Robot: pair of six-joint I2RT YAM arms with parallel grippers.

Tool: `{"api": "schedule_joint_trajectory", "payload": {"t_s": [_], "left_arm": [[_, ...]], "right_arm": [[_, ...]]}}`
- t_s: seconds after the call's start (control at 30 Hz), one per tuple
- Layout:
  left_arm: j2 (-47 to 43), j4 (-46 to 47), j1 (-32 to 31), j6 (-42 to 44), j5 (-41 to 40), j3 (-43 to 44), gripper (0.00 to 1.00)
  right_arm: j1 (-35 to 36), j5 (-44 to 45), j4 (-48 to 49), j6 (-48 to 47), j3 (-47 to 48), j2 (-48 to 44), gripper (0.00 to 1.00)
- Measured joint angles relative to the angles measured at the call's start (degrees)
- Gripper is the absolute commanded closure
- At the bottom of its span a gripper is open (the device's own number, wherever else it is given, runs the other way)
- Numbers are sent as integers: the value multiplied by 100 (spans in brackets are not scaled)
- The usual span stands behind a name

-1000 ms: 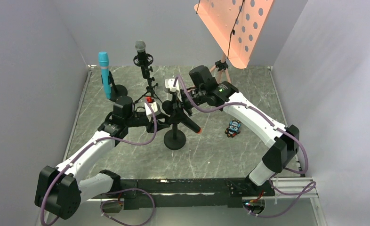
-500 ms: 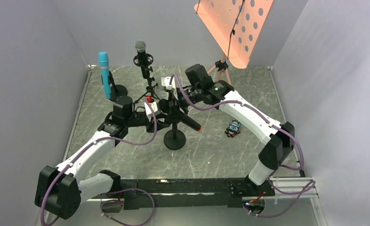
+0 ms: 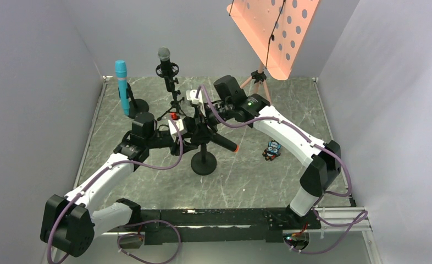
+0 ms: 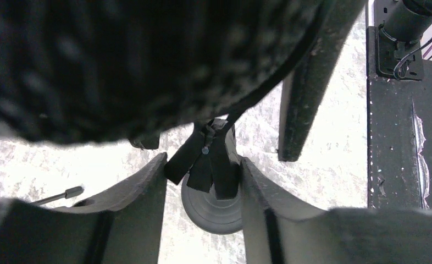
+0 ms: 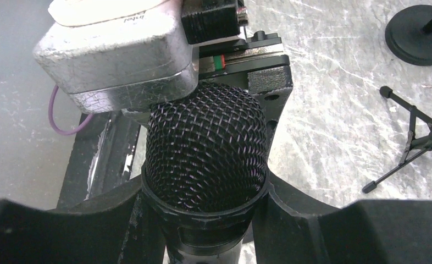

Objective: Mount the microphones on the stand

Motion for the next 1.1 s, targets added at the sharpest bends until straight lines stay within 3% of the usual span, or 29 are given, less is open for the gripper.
{"api": "schedule_joint_trajectory", "payload": {"t_s": [0.23, 0.33, 0.43, 0.53, 0.67, 0.7, 0.83, 0.9, 1.0, 1.1], "left_arm": [[-59, -9, 4, 0, -7, -4, 49], [-70, -11, 4, 2, -4, -7, 69], [-70, -20, 4, 2, -2, -7, 79], [-70, -26, 4, 4, 4, -7, 98], [-70, -31, 4, 46, 7, -7, 100], [-70, -33, 4, 50, 7, -4, 97], [-70, -55, 4, 87, 20, -2, 52], [-70, -57, 4, 87, 20, 0, 38], [-122, -2, 4, 74, -7, -20, 28], [-313, 66, -2, 26, -35, -146, 27]], "right_arm": [[0, 2, 85, -2, 0, 0, 100], [0, 2, 146, -2, -2, 0, 100], [0, 0, 177, 4, -2, 0, 100], [0, 0, 181, 22, -2, 0, 100], [-39, -26, 264, 111, -28, 0, 100], [-59, -44, 304, 133, -39, 0, 100], [-155, -107, 433, 221, -136, -17, 100], [-212, -118, 481, 262, -190, -28, 100], [-293, -120, 511, 289, -251, -76, 99], [-398, -125, 529, 310, -306, -205, 99]]}}
